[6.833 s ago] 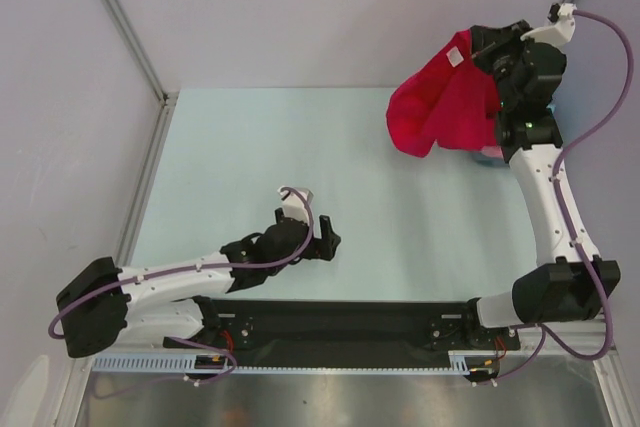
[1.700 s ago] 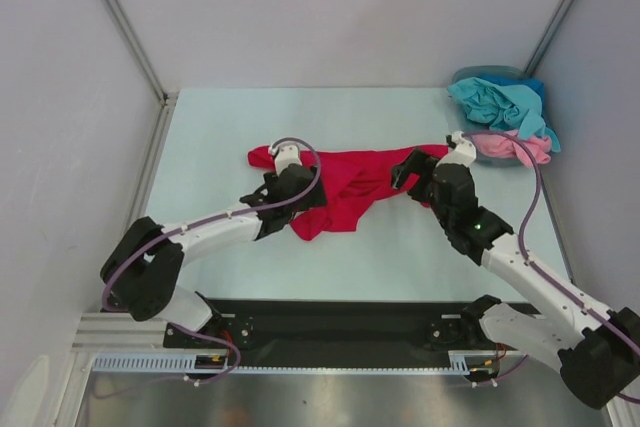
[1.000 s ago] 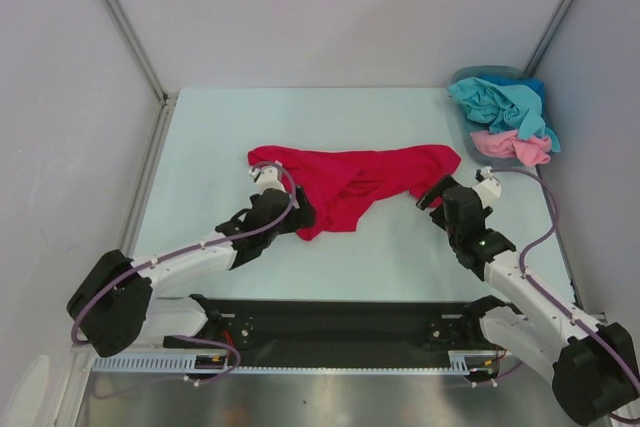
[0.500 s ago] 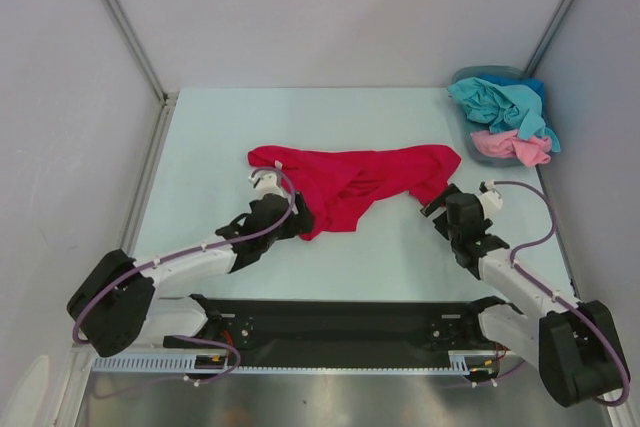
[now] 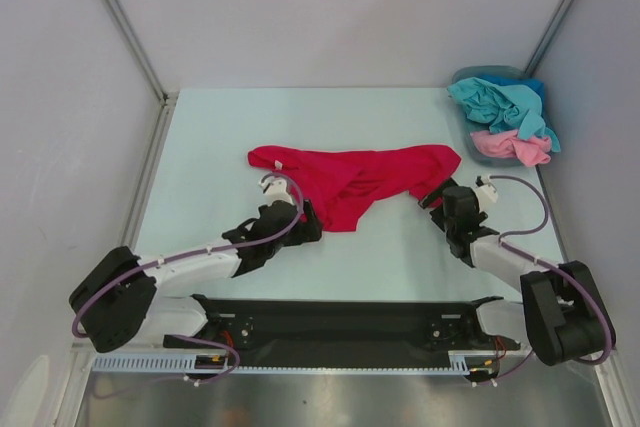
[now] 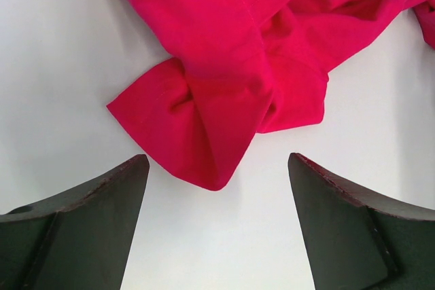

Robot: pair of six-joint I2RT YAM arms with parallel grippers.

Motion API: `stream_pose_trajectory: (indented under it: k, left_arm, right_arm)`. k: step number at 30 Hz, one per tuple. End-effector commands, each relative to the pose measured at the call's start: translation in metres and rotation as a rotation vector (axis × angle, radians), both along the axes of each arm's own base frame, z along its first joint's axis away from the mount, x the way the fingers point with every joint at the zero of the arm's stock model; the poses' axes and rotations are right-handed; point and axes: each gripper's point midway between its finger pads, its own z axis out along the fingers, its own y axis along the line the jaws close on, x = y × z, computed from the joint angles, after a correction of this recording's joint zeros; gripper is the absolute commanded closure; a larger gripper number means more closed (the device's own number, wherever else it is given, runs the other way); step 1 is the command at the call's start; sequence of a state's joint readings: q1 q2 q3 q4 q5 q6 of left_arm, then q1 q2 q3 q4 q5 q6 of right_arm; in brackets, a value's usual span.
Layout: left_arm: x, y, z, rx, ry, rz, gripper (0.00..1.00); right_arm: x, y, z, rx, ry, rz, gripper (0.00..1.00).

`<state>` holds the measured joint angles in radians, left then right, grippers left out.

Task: Fold and stack the t-shirts
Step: Flatten the tshirt out

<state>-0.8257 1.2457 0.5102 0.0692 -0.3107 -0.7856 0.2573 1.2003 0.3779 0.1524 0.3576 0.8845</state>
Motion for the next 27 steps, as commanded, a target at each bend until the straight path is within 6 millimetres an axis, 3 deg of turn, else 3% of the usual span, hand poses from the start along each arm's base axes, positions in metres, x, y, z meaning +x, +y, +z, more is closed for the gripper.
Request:
stream_pose_trajectory:
  k: [1, 14, 23, 26, 27]
  left_arm:
    - [0.002, -0.001, 0.001, -0.013, -0.011, 0.021, 0.1]
    - [-0.001, 0.0, 0.016, -0.014, -0.036, 0.017, 0.11]
    - [0.0, 0.011, -0.006, 0.06, -0.017, 0.045, 0.1]
    - [0.007, 0.008, -0.017, 0.096, -0.019, 0.047, 0.11]
    - [0.014, 0.001, -0.012, 0.1, -0.03, 0.041, 0.11]
  right_arm:
    - [0.03, 0.0, 0.028, 0.009, -0.123, -0.018, 0.01]
    - [0.068, 0.017, 0.035, 0.071, -0.207, 0.03, 0.04]
    - [0.072, 0.02, 0.047, 0.088, -0.235, 0.052, 0.09]
    - [0.067, 0.018, 0.048, 0.09, -0.239, 0.046, 0.09]
    - [0.065, 0.018, 0.047, 0.088, -0.238, 0.045, 0.09]
